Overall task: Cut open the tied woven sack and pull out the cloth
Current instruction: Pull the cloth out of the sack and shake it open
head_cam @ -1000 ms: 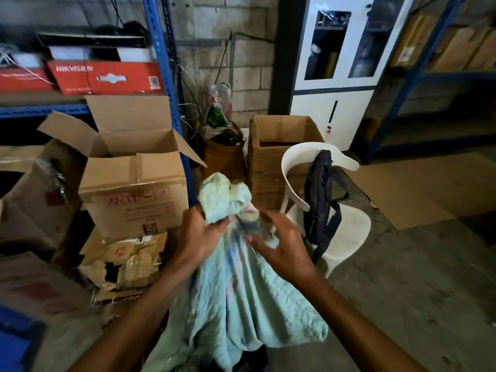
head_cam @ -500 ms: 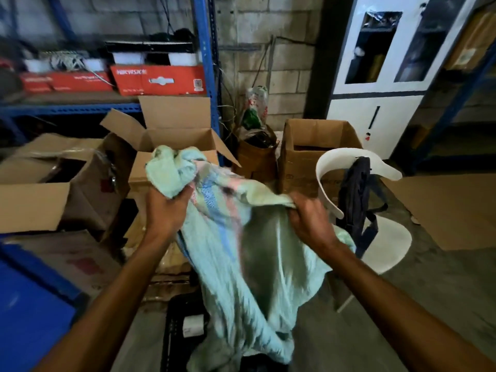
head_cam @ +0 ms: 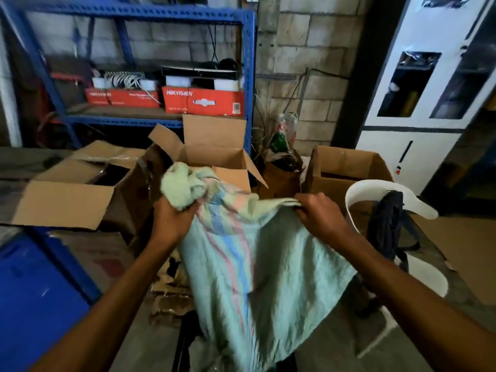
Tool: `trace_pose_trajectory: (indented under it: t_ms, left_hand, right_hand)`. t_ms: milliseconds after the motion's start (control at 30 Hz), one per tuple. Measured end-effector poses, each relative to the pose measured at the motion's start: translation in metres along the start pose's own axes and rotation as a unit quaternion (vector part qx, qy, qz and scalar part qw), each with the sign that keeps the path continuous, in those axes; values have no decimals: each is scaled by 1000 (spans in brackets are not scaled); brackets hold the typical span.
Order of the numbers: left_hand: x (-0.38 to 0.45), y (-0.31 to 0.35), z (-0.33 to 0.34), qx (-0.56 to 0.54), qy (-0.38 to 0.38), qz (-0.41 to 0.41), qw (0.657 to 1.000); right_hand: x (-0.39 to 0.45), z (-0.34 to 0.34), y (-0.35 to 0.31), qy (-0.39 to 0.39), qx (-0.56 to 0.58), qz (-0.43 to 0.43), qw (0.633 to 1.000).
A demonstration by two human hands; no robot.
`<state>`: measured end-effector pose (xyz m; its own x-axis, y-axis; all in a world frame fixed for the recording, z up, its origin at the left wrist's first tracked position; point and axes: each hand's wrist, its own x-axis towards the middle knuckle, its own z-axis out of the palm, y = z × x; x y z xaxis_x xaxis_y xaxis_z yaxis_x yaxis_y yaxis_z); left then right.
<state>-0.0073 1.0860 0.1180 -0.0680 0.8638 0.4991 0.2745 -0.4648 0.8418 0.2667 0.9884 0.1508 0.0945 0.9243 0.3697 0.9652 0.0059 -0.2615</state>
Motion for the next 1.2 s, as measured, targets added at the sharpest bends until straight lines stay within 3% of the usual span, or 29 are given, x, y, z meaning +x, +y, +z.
trace_pose_trajectory:
  t_ms: [67, 167, 200, 300, 333, 433, 567, 667, 767, 867, 967, 1033, 1067, 1167, 1200]
  left_hand:
    - [11, 0, -6, -19, 26, -13, 999]
    - [23, -4, -14, -4, 26, -13, 1000]
    - [29, -3, -17, 1, 34, -16, 999]
    - [45, 5, -23, 11, 26, -6, 1000]
    - [52, 6, -24, -2, 30, 3, 1000]
    - [68, 8, -29, -8, 6, 12, 1000]
    - [80, 8, -44, -30, 7, -4, 1000]
    - [89, 13, -53, 1, -63, 23, 998]
    - [101, 22, -59, -3, 5, 45, 999]
    - [108, 21, -59, 39, -105, 78, 991]
    - [111, 21, -63, 17, -127, 63, 990]
    - [106, 20, -63, 71, -264, 59, 960]
    - [105, 19, -62, 80, -290, 75, 951]
    - [110, 27, -61, 6, -87, 63, 994]
    - [109, 31, -60, -15, -62, 48, 997]
  right_hand:
    - [8, -4, 1, 21, 4, 2, 1000]
    - [13, -6, 1, -100, -69, 6, 993]
    - [15, -11, 0, -108, -77, 19, 991]
    - [30, -26, -2, 19, -37, 37, 998]
    - [34, -31, -7, 26, -31, 42, 998]
    - [39, -36, -12, -88, -60, 24, 994]
    - [52, -61, -13, 7, -36, 40, 999]
    - [55, -73, -23, -64, -77, 39, 994]
    - [68, -83, -26, -18, -11, 35, 999]
    - [72, -88, -38, -66, 4, 49, 997]
    - [84, -102, -39, -32, 81, 58, 994]
    - [84, -106, -40, -114, 73, 51, 990]
    - [85, -109, -40, -116, 72, 45, 990]
    - [90, -125, -46, -43, 145, 70, 986]
    - [93, -129, -50, -52, 166, 74, 982]
